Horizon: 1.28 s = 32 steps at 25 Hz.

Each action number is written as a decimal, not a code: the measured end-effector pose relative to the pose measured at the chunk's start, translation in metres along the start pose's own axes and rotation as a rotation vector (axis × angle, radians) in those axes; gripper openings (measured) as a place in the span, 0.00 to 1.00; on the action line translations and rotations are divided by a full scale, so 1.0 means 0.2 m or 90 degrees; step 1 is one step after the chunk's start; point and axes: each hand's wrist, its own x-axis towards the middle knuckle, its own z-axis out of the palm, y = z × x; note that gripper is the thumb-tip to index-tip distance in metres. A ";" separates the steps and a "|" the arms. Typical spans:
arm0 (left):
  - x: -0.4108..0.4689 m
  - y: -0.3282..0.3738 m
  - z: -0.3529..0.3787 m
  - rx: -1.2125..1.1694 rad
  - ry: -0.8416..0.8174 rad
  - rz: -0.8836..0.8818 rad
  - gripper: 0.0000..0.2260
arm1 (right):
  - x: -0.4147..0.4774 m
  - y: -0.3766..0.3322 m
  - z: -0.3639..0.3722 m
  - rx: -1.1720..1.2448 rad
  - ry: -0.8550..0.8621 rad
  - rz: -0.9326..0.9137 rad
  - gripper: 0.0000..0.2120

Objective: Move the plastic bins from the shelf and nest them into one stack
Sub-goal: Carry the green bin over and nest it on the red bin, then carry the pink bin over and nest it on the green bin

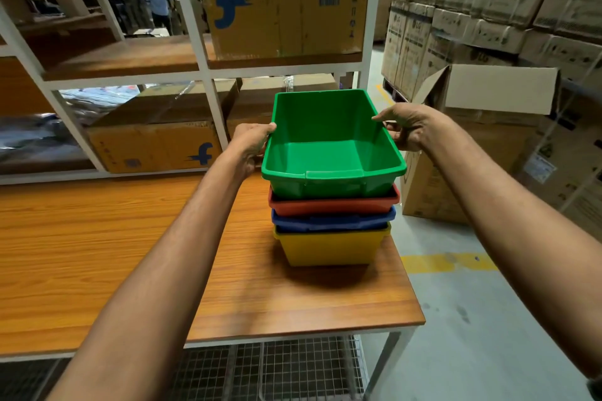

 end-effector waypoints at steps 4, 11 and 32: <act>-0.04 -0.03 0.01 0.002 -0.006 -0.023 0.10 | 0.01 0.06 -0.01 -0.029 0.016 -0.008 0.05; -0.16 -0.03 0.02 -0.044 0.051 0.042 0.09 | -0.04 0.12 -0.03 -0.109 0.098 -0.160 0.13; -1.06 -0.56 -0.31 0.213 0.365 0.341 0.14 | -0.75 0.79 0.43 -0.339 0.001 -0.769 0.08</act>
